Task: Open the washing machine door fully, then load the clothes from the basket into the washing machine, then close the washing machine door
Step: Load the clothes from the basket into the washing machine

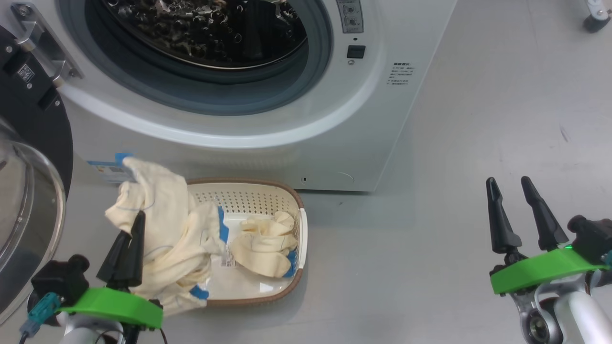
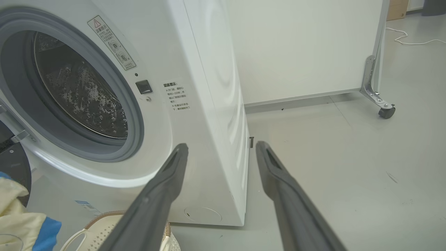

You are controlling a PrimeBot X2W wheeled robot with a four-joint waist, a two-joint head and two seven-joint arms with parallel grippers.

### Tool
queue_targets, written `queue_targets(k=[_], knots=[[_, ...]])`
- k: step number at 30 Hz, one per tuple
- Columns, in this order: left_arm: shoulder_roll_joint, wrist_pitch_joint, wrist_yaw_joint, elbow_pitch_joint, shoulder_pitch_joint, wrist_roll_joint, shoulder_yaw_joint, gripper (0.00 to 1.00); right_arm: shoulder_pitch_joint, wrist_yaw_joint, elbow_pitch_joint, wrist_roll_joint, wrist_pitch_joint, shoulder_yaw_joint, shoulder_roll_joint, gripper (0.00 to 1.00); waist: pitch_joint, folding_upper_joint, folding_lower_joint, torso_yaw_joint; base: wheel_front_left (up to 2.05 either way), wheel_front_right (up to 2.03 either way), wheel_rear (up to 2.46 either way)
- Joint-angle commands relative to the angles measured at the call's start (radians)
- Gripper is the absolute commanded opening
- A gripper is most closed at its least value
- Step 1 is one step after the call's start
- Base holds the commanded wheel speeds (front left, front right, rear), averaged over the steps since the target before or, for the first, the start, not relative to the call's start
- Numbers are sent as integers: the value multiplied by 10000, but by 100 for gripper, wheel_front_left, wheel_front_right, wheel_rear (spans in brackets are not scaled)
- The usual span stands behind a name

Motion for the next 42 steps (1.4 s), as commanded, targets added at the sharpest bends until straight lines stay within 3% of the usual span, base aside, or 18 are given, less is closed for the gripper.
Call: queue_targets(k=[1, 9, 16, 25, 33, 42], knots=[[149, -141, 4, -477, -182, 141, 578, 0, -64, 17, -348, 37, -67, 99, -140, 100, 12, 0, 1, -21, 0, 0, 0], [37, -141, 4, -744, -318, 297, 634, 0, -194, 17, -432, -17, -67, 81, -89, 100, 242, 0, 1, -110, 0, 0, 0], [264, -141, 4, -664, -1055, 286, 550, 0, -427, 17, -511, -43, -67, 83, 33, 100, 694, 0, 1, -209, 0, 0, 0], [493, -141, 4, -256, -3093, 387, 411, 0, -900, 17, -542, -94, -67, 203, 266, 100, 1393, 0, 1, -460, 0, 0, 0], [625, -141, 4, 729, -5264, 427, 94, 0, -1244, 17, -541, -96, -67, 367, 509, 100, 1933, 0, 1, -808, 0, 0, 0], [845, -141, 4, 2760, -7691, 300, -501, 0, -1494, 17, -538, -102, -67, 572, 704, 100, 2404, 0, 1, -1188, 0, 0, 0]])
